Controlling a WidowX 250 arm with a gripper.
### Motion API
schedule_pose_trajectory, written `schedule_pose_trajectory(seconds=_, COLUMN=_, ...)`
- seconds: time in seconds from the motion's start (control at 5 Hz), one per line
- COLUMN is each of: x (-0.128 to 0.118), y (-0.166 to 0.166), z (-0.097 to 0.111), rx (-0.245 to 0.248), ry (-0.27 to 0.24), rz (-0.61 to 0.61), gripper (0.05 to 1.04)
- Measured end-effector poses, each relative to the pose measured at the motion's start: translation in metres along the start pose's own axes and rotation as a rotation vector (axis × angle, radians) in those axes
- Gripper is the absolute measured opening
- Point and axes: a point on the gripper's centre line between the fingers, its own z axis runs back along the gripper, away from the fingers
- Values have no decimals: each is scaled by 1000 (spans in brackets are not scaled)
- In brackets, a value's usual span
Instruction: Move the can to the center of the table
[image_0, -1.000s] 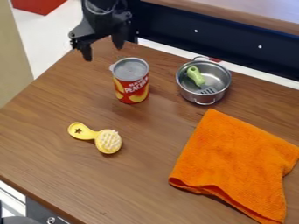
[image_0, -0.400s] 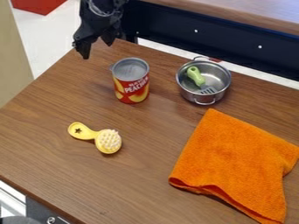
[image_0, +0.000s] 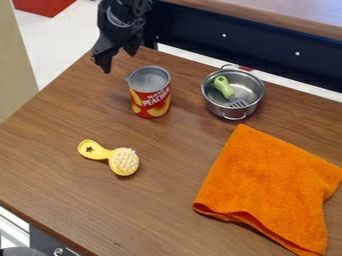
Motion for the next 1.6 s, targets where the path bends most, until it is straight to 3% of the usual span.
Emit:
schedule_pose_trajectory(seconds=0.6, x=-42, y=3, z=-1, rx=-1, ry=93, rz=-117, gripper=1000)
schedule_pose_trajectory(seconds=1.0, x=-54, y=5, z=8, rx=-28, ry=70, rz=-163, gripper=1000)
schedule_pose_trajectory(seconds=1.2, x=-65, y=11, z=21, rx=-55, ry=89, rz=-202, gripper=1000)
schedule_pose_trajectory(seconds=1.6, x=-91, y=21, z=32, rx=-46, ry=108, rz=-220, gripper=1000)
